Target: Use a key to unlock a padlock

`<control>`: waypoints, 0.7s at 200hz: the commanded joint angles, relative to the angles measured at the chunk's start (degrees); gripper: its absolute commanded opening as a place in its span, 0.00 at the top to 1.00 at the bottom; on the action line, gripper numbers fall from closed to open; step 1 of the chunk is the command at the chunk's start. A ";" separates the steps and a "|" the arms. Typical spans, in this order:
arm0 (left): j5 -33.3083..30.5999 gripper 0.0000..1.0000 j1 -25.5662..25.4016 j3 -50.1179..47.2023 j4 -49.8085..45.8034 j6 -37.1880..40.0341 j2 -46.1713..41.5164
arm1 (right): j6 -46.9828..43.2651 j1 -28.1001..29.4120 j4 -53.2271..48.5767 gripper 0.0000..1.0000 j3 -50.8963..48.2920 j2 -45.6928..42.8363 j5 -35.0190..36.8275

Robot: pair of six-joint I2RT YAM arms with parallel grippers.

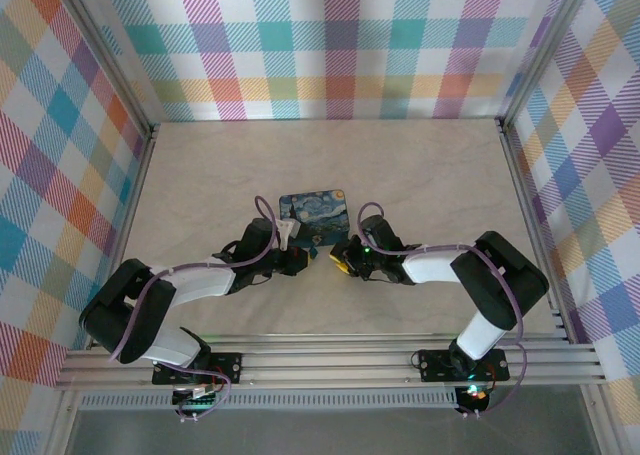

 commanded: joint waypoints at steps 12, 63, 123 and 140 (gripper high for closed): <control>3.61 1.00 -0.54 1.79 3.02 -4.20 1.23 | 3.73 0.40 6.33 0.66 -0.43 2.24 -1.56; 5.64 1.00 -0.47 1.57 8.07 -8.10 4.65 | 6.79 0.50 11.80 0.64 -0.70 4.32 -2.46; 9.07 1.00 -0.46 1.20 16.51 -15.72 7.45 | 11.18 0.48 20.44 0.65 -2.18 8.13 -3.57; 9.70 1.00 -0.46 1.26 18.48 -17.71 8.40 | 12.47 0.49 23.12 0.65 -3.08 8.82 -3.45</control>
